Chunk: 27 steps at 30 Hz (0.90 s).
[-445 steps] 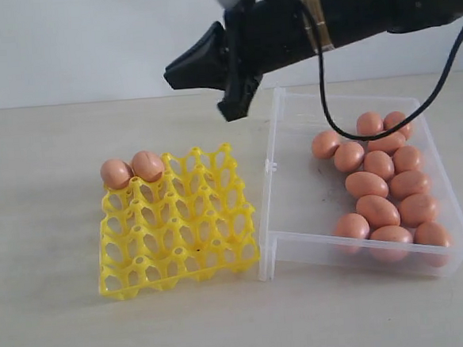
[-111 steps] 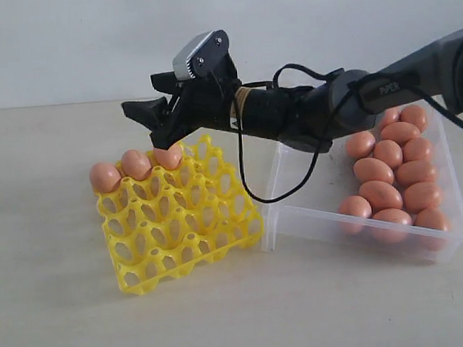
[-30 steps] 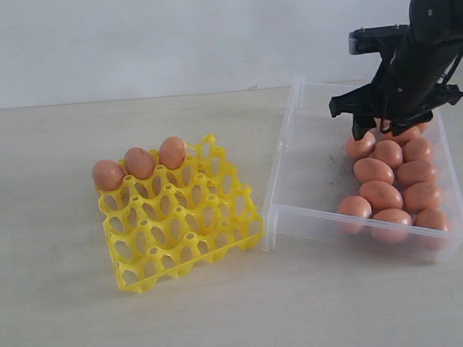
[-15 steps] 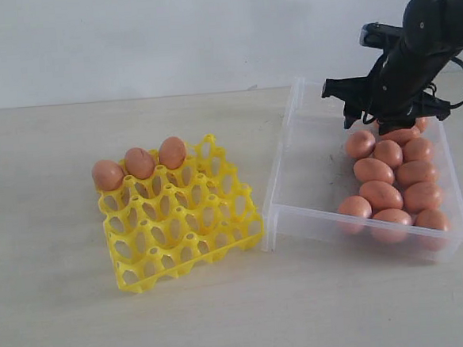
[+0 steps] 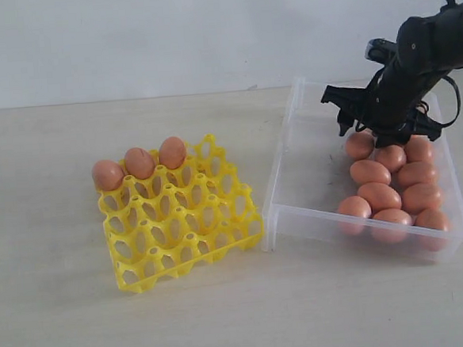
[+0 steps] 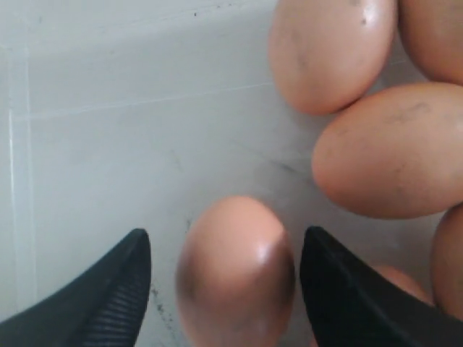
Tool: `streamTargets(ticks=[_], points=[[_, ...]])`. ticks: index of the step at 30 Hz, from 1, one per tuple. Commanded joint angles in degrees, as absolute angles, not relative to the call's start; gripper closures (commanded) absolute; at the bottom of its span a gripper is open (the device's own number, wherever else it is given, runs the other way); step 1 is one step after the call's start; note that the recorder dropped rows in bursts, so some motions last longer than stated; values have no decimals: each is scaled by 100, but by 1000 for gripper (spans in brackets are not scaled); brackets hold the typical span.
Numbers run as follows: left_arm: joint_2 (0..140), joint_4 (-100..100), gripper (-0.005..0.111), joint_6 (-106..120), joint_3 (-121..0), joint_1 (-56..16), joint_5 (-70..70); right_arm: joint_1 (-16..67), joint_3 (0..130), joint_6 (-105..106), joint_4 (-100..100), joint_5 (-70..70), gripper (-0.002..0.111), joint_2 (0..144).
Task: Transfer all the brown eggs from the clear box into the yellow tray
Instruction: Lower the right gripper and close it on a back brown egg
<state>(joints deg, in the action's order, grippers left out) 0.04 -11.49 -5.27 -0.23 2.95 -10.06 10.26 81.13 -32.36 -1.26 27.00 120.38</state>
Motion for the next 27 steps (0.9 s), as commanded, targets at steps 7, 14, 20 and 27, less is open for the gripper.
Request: streamTargets(ticks=[7,14,20,27], points=[[0,-1146,103,-556,0,268,-988,854,8160,-3304,47,2530,52,12253],[0,-1146,103,-556,0,268,-988,854,8200,-2869,47,2515,53,12253],[0,-1146,103,-556,0,268,-988,854,8224,-2646,47,2723,101,12253],[0,-1146,103,-556,0,268,-988,868,8224,-1540,0,2142,109,12253]])
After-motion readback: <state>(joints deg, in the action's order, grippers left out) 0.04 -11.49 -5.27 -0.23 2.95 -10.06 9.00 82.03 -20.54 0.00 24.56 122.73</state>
